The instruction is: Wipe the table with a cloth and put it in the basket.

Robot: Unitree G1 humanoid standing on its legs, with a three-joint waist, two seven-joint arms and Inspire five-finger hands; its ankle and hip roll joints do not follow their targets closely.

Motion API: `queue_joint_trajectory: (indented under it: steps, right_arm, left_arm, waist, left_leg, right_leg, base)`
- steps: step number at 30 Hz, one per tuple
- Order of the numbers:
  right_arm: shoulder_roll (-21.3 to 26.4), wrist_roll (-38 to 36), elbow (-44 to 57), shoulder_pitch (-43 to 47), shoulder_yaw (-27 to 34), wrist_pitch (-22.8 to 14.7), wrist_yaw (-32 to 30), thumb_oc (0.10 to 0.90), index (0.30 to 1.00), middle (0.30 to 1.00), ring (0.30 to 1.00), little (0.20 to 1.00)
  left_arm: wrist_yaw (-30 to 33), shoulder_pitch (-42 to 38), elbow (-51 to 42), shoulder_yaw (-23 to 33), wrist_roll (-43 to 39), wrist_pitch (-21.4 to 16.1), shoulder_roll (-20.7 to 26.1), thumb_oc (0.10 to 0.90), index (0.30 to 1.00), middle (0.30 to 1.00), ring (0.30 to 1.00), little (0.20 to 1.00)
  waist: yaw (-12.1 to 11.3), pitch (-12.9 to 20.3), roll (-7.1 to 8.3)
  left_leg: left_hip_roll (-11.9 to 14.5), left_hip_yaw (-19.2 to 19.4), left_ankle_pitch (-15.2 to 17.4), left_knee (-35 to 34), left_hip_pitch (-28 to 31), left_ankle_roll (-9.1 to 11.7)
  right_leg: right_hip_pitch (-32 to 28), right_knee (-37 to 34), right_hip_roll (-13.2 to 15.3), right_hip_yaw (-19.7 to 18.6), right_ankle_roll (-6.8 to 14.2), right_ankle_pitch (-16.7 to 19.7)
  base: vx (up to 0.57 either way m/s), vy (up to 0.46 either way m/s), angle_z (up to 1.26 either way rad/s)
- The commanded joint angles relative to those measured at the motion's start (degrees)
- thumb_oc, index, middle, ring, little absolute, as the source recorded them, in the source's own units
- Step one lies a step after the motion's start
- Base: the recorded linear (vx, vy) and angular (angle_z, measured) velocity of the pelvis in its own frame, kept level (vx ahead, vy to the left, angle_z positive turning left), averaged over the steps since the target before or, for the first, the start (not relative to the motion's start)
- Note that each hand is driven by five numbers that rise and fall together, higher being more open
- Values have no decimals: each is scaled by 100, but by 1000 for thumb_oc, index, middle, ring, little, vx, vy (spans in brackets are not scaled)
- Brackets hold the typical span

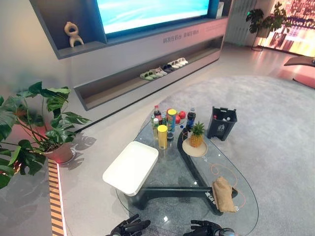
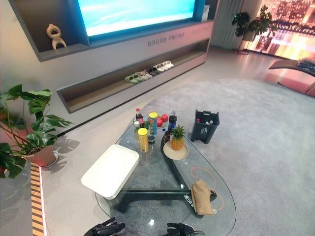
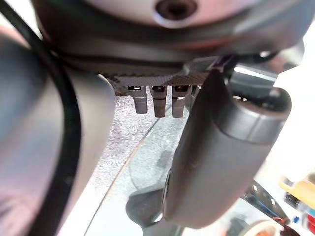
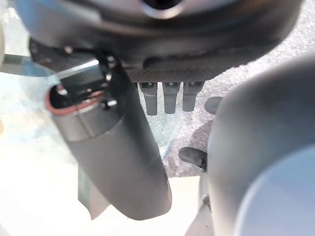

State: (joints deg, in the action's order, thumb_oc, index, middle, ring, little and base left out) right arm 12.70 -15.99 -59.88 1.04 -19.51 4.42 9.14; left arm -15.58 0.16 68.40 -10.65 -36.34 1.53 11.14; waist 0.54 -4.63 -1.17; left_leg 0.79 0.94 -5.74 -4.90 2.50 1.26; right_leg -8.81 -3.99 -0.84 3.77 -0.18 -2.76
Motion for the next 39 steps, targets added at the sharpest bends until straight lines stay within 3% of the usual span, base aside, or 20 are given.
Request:
queue_joint_trajectory:
  steps: [1, 9, 14, 26, 35, 39]
  right_arm:
    - [89, -346, 1203, 206, -128, -405, -798, 800, 900, 900, 900, 900]
    - [440, 171, 3275, -115, -1, -636, -2346, 800, 900, 900, 900, 900]
    - [779, 346, 3612, 469, 165, -1049, -3425, 800, 900, 900, 900, 900]
    - [1171, 1012, 4549, 1118, 874, -1062, -5649, 800, 900, 900, 900, 900]
    - [1253, 1248, 4866, 1374, 971, -954, -6541, 800, 900, 900, 900, 900]
    - [1236, 1280, 4821, 1447, 919, -886, -6739, 800, 900, 900, 900, 900]
  left_arm:
    - [-75, -125, -40, -211, -221, 35, -257, 800, 900, 900, 900, 900]
    - [153, 177, -483, -280, -301, -47, -223, 800, 900, 900, 900, 900]
    - [295, -263, -723, -528, -520, -92, -81, 800, 900, 900, 900, 900]
    - [388, -501, -1231, -792, -520, -308, -92, 800, 900, 900, 900, 900]
    - [455, -633, -1408, -1003, -711, -465, -146, 800, 900, 900, 900, 900]
    - [497, -709, -1445, -1061, -826, -534, -181, 800, 900, 900, 900, 900]
  waist:
    - [97, -359, 253]
    - [289, -494, 297]
    - [335, -1117, 324]
    - [490, -2045, 168]
    - [532, -2508, 49]
    - [549, -2516, 42]
  left_leg:
    - [-331, 63, 969, 630, -38, -292]
    - [-333, 121, 968, 483, -57, -329]
    - [-352, 266, 1071, 1180, -759, -373]
    - [-454, 318, 1188, 2199, -1902, -434]
    - [-530, 286, 1192, 2508, -2399, -415]
    - [-528, 331, 1184, 2651, -2710, -409]
  right_leg:
    - [667, 268, 147, -154, 246, 223]
    - [814, 308, 86, -248, 310, 226]
    - [1424, 825, 73, -262, 235, 168]
    - [2522, 1644, 73, -350, 87, 122]
    - [2946, 1868, 46, -363, 20, 103]
    - [3246, 2016, 44, -358, 7, 91]
  base:
    - [-116, -39, -4]
    - [-3, -22, -5]
    - [-180, -33, -7]
    - [-62, 22, 0]
    - [-45, 31, -3]
    - [0, 0, 0]
